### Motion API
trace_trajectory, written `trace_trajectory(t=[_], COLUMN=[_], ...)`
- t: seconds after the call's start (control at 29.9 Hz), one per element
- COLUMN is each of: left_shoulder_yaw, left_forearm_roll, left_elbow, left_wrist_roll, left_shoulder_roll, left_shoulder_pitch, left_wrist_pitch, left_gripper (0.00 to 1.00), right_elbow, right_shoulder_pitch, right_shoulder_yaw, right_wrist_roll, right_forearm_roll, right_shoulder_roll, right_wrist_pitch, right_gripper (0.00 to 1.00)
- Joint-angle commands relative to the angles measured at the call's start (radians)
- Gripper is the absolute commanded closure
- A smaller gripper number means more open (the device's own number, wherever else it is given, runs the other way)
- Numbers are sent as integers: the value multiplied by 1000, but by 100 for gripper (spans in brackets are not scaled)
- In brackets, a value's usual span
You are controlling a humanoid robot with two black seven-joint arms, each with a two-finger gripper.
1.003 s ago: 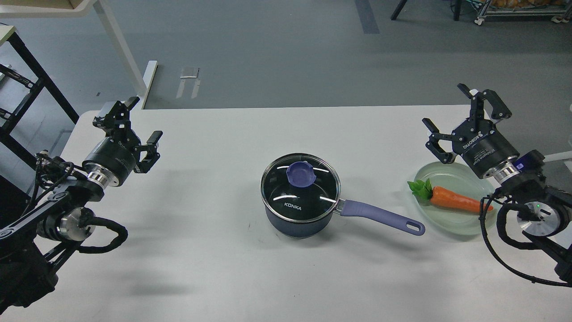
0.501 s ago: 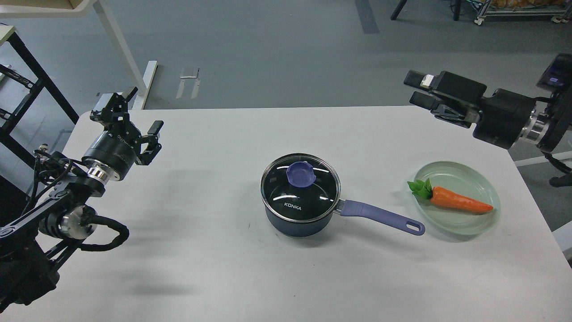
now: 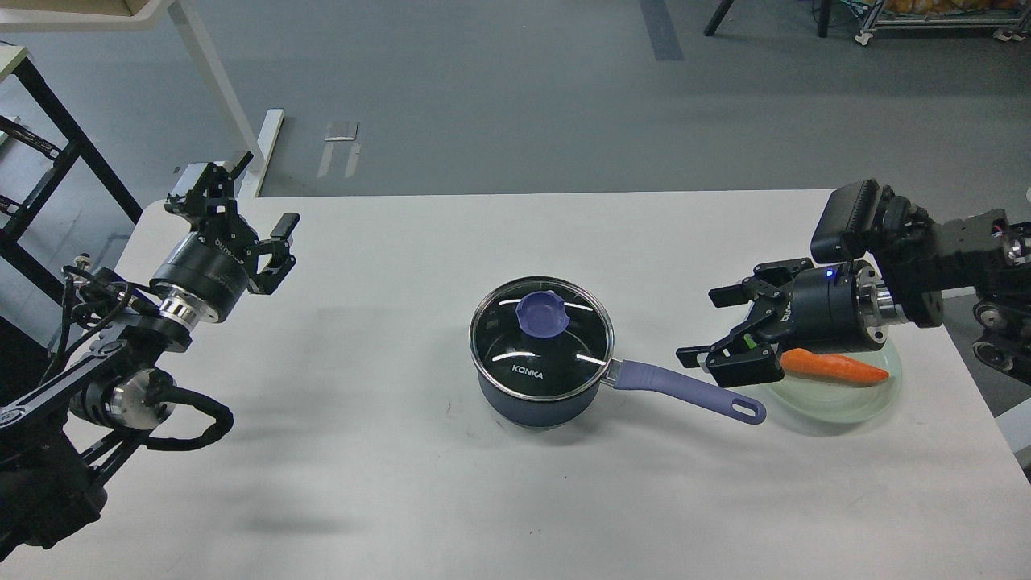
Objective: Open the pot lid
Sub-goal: 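Lower the right gripper and grasp the purple pot handle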
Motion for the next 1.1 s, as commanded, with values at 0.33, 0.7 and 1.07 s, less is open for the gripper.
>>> trace_trajectory(t=[0.33,0.7,1.07], left_shoulder_yaw=[1,0,1], left_forearm_roll=[-1,-1,1], left_elbow=[-16,-25,-31], left_wrist_roll=[2,0,2], left_shoulder_roll=[7,6,7], left_shoulder_pitch=[0,2,6], left_wrist_pitch=[2,3,3], left_gripper=[1,1,1], right_elbow=[-17,-70,-77], right_shoulder_pitch=[-33,-63,-81], right_shoulder_yaw=[-65,-65,-65], right_wrist_roll=[0,0,0], right_forearm_roll=[-103,-109,-111], right_shoulder_roll=[40,68,72], right_wrist_pitch=[0,0,0], right_gripper=[2,18,47])
